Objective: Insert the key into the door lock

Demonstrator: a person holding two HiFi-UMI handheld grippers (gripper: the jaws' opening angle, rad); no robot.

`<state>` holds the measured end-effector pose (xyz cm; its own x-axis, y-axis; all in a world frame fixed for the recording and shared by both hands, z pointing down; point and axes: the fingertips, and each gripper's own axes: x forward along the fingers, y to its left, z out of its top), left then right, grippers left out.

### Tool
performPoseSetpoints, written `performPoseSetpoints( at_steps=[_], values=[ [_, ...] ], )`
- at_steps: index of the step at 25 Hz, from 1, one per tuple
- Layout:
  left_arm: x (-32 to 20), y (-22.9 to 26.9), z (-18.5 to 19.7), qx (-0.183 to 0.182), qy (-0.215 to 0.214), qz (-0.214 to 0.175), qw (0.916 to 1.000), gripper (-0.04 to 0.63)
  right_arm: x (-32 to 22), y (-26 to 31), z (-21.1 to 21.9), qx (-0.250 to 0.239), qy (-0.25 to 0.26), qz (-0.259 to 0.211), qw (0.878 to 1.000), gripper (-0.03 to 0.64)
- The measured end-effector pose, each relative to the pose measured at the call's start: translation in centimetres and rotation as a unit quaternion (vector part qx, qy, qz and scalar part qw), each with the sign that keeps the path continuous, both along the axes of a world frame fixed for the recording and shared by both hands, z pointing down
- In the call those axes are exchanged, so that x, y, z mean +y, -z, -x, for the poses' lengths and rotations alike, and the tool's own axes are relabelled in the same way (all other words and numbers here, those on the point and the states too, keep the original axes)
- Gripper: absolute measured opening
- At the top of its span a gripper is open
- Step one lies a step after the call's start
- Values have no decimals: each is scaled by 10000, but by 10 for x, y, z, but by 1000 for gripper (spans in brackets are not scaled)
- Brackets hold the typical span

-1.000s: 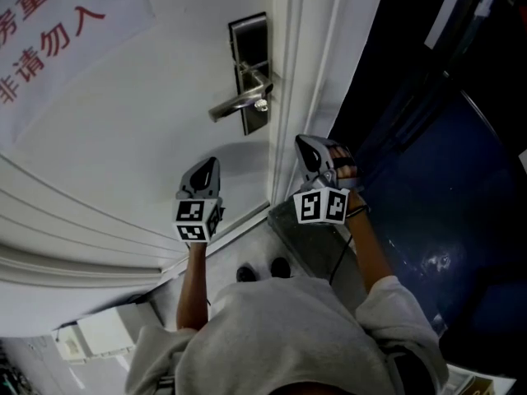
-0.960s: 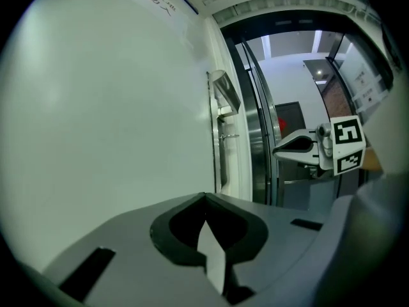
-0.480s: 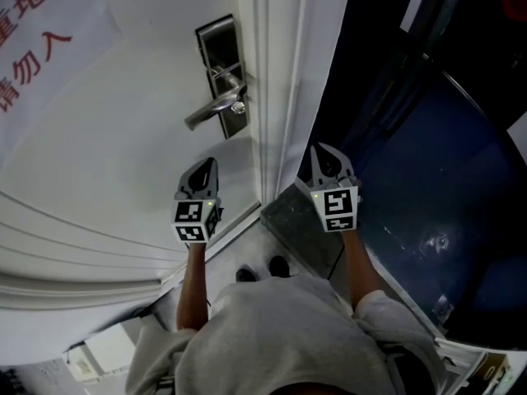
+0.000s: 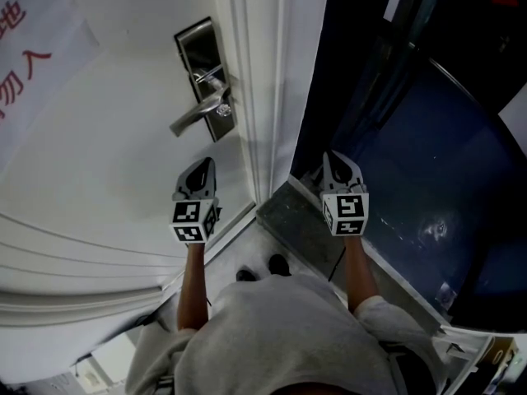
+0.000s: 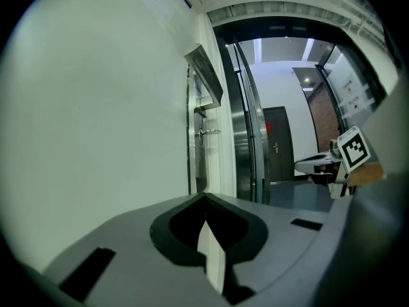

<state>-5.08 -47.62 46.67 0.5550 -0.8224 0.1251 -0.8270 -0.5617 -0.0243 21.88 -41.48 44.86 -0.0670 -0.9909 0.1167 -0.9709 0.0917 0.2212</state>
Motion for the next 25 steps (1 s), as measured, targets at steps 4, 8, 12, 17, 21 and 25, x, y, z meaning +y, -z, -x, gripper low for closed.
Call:
performPoseSetpoints(
  at_steps=[4, 8, 12, 17, 21, 25],
  values=[
    [1, -2, -2, 16, -11, 25, 10000, 17, 2, -4, -3, 21, -79, 66, 9999, 23],
    [0, -2, -1, 15, -3, 28, 10000, 17, 0, -5, 3, 23, -43, 100, 9999, 21],
    [-1, -1, 0, 17, 2, 13, 10000, 16, -4, -4, 10, 74, 7, 75, 9999, 21],
    [-2, 1, 2, -7, 22, -8, 10000, 17, -7, -4, 16, 116, 54, 35, 9999, 21],
    [-2, 0, 0, -12, 19, -2, 10000, 17, -9, -4, 18, 97, 84, 38, 9999, 21],
    [-2, -1, -1, 1, 13, 17, 10000, 17, -10, -7, 21, 103, 114, 67, 9999, 21]
  ],
)
